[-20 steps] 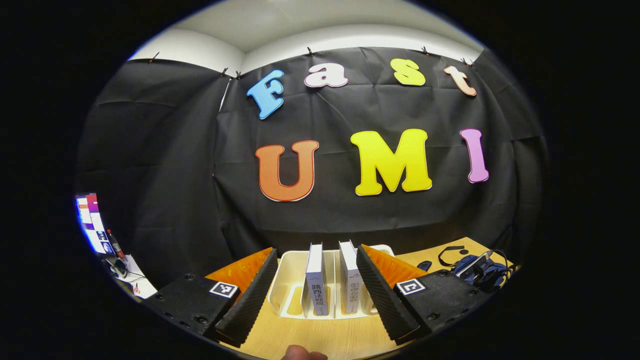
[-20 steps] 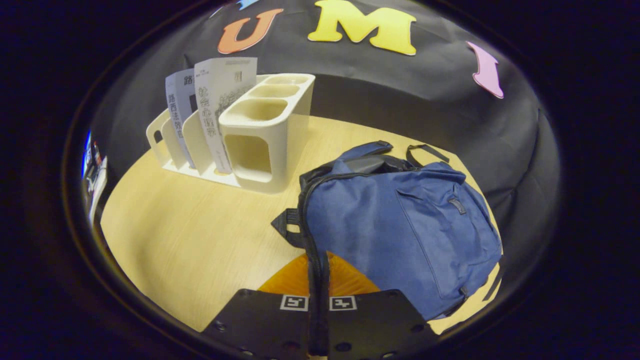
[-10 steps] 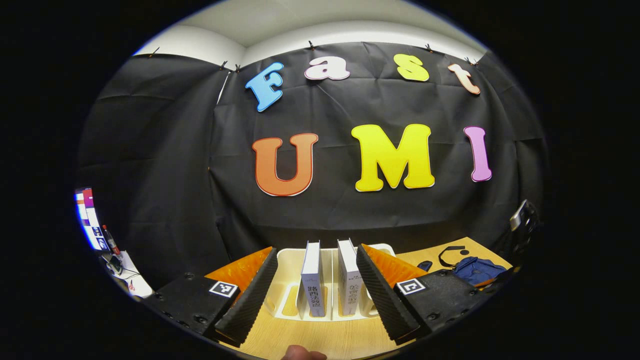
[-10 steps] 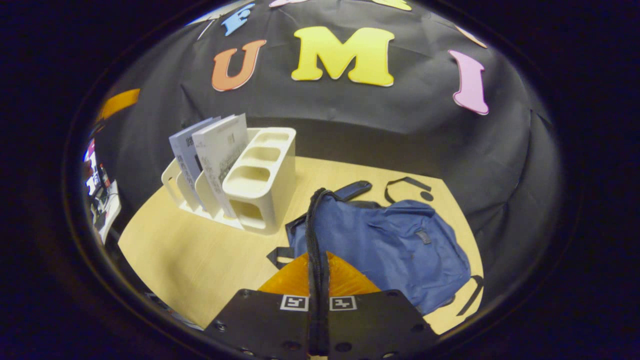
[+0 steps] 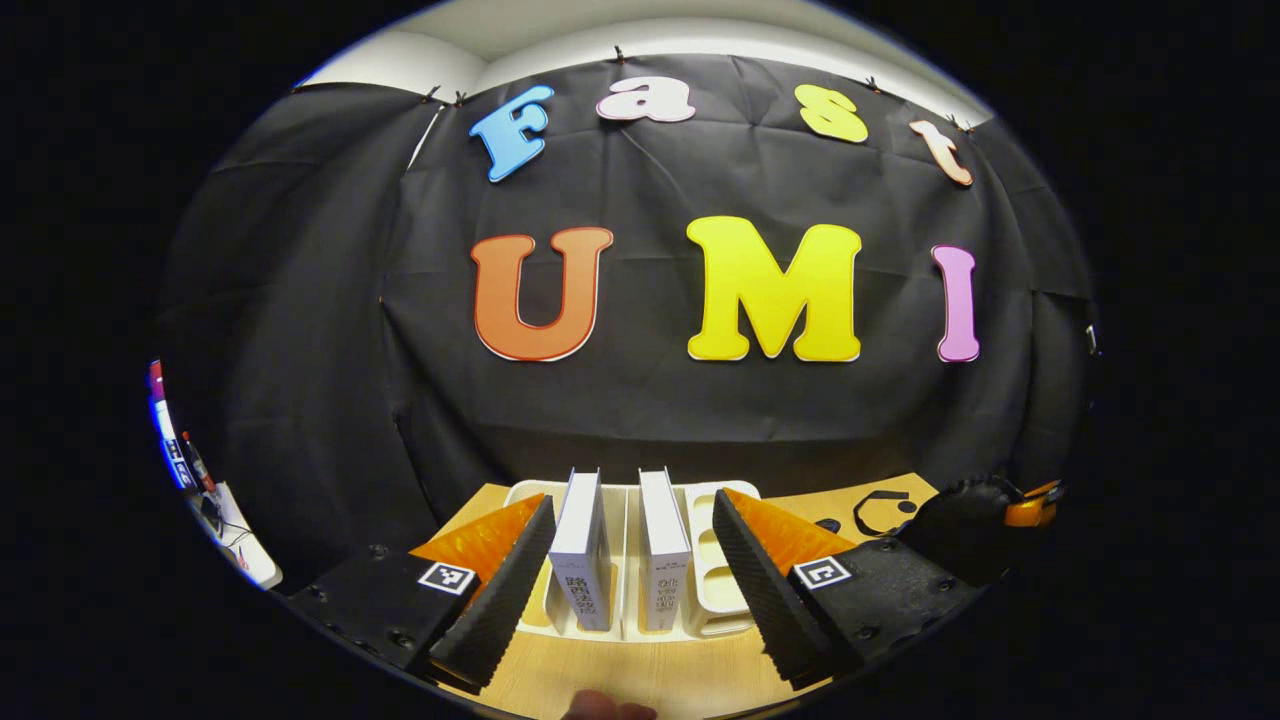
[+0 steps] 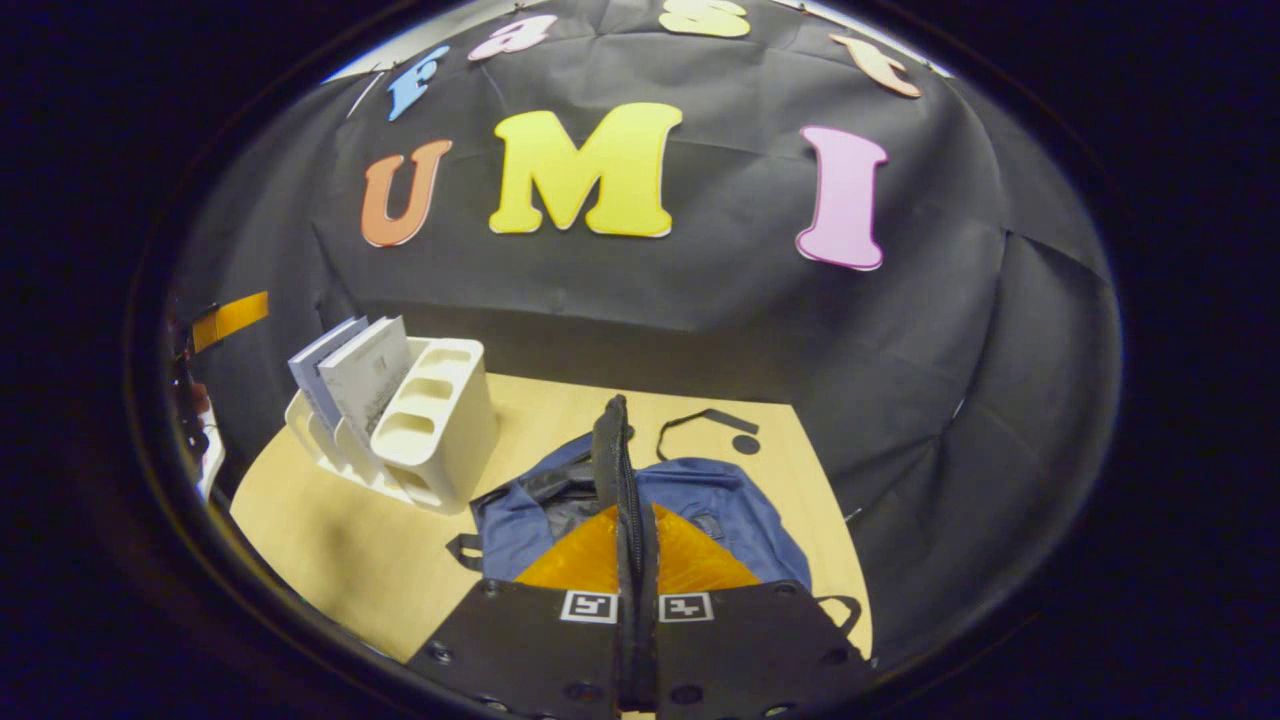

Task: Open the schoolbag, grab two books from the bookshelf and put them into the schoolbag.

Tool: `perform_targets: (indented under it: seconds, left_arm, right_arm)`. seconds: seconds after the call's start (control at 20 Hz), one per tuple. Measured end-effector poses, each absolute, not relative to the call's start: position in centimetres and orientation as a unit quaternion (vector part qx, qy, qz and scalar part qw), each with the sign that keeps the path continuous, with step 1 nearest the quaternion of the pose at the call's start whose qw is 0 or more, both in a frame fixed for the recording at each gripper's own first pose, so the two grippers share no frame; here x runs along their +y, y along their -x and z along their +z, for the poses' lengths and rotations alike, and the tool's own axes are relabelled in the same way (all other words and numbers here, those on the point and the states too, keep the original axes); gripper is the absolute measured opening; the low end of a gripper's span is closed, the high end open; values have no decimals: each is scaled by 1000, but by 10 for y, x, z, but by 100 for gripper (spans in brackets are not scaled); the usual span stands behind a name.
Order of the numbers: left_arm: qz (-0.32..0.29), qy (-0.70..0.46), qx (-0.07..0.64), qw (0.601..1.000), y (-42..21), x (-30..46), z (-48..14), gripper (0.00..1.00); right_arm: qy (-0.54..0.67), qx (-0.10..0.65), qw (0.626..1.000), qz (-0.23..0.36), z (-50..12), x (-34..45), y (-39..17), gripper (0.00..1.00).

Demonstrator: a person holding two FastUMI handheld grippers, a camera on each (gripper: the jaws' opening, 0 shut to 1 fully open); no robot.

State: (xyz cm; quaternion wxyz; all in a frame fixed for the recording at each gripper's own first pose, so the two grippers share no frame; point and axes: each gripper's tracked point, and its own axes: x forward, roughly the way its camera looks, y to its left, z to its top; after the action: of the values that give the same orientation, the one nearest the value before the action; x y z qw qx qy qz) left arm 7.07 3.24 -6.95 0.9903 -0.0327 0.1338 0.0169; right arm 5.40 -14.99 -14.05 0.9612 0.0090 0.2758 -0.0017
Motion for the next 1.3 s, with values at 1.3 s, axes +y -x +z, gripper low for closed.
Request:
perform_targets:
  seconds: [1.3]
  left_arm:
    - [-114,-25,546,830,-176,1,-189,99]
  right_arm:
    - [-78,312,947,-3,-142,-252,-67,0]
